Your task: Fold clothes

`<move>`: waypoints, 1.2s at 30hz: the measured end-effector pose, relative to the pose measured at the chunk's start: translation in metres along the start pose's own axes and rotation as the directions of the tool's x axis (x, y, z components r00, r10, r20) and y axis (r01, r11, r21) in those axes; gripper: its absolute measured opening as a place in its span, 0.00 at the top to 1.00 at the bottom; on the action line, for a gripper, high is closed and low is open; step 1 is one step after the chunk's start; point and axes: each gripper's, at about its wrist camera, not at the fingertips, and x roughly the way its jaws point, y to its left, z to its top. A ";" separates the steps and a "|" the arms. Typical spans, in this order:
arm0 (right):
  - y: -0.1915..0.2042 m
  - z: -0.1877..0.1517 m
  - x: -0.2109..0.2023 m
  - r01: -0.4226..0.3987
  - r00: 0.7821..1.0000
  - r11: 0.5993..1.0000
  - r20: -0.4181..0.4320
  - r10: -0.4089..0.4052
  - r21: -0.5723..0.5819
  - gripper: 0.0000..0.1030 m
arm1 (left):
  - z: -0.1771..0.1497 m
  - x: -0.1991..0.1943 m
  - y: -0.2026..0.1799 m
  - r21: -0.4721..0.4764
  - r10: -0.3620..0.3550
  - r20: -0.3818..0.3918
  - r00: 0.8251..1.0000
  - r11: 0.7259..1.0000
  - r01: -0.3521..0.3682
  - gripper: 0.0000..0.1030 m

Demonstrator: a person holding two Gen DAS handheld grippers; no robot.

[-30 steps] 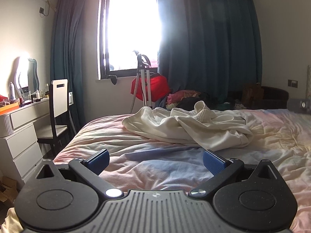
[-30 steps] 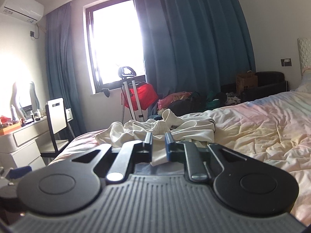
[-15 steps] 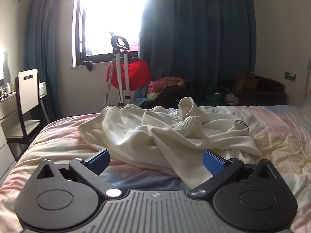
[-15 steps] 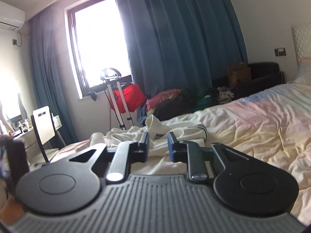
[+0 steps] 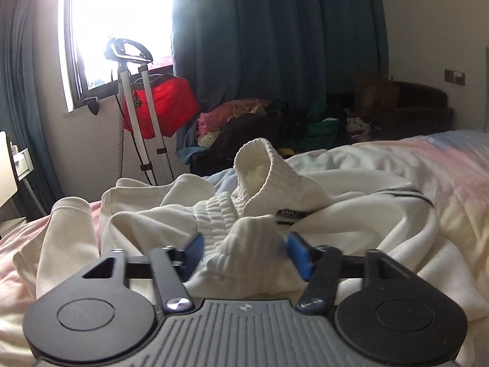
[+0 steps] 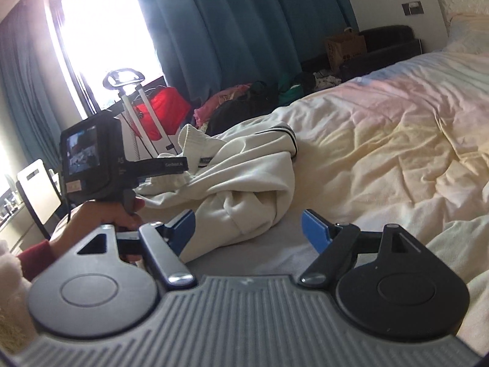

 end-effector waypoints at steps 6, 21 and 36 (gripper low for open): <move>0.001 0.001 -0.016 0.005 0.998 1.000 0.059 -0.004 -0.017 0.23 | 0.001 -0.060 0.011 0.064 -0.028 0.056 0.998 0.998 0.025 0.81; 0.030 0.002 -0.105 -0.051 0.977 0.985 0.199 0.083 -0.163 0.23 | -0.116 -0.388 0.036 0.033 -0.141 0.152 0.978 0.990 0.138 0.84; 0.060 -0.038 -0.131 -0.097 0.995 0.969 -0.030 0.093 -0.229 0.26 | -0.197 -0.437 0.090 -0.044 -0.186 -0.043 0.982 0.982 0.184 0.74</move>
